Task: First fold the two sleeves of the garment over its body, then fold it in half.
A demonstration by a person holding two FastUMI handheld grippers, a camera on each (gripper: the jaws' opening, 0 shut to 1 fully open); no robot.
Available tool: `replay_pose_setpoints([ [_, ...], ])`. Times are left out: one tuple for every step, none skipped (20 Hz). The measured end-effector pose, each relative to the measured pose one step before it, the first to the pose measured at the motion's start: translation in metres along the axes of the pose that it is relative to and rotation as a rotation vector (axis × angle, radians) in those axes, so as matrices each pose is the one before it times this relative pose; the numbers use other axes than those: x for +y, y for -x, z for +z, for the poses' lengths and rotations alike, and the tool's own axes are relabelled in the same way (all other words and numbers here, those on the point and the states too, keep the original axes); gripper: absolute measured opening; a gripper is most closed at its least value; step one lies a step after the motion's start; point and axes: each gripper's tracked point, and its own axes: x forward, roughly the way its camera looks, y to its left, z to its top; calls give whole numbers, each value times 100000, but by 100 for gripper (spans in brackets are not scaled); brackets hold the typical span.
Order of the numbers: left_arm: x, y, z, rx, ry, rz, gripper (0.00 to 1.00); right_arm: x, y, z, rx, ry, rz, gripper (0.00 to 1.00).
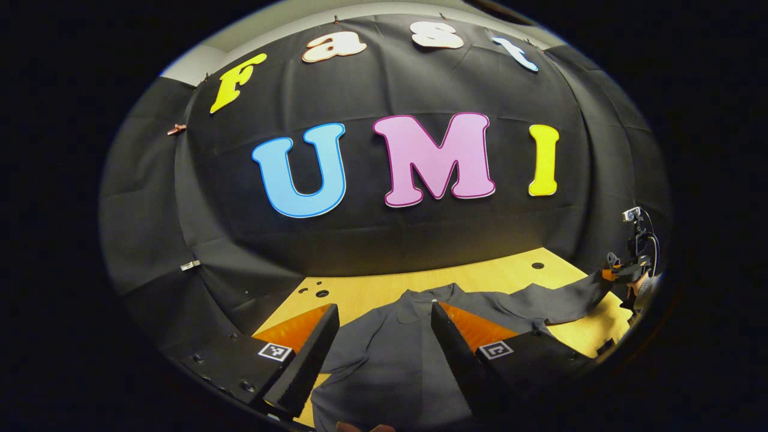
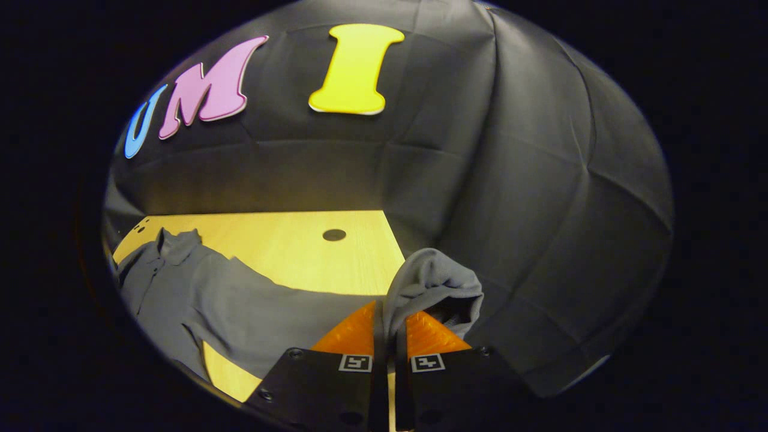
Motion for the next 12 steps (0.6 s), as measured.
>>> replay_pose_setpoints([
  [649,42,-98,-684,461,-947,97,684,1246,1013,-1817,171,629,9],
  [605,76,136,-866,243,-1019,97,631,1252,1210,-1850,270,484,9],
  [685,110,-50,-737,-106,-1015,97,566,1574,1343,-2136,985,580,9],
  [683,116,-27,-646,-571,-1182,97,667,1412,1160,-1801,743,222,8],
  [680,253,-22,-1032,-733,-1158,97,1007,1427,1213,-1816,-56,386,8],
  [734,171,125,-1016,-501,-1154,97,833,1591,1698,-2414,-524,634,8],
  [627,250,-150,-714,-139,-1240,97,1009,1060,1579,-2128,-140,710,9],
  [720,184,-90,-511,311,-905,97,1338,1087,1522,-2045,473,948,8],
  [842,217,-189,-389,746,-378,97,1637,698,1030,-2029,803,1449,8],
  [848,181,-225,-33,1328,-118,97,2008,500,1296,-1925,852,2008,8],
  [894,287,-507,298,1597,185,97,2755,-69,1401,-1733,735,2166,8],
  [993,185,-255,423,1525,685,97,2439,-86,1337,-2014,-29,2872,8],
])
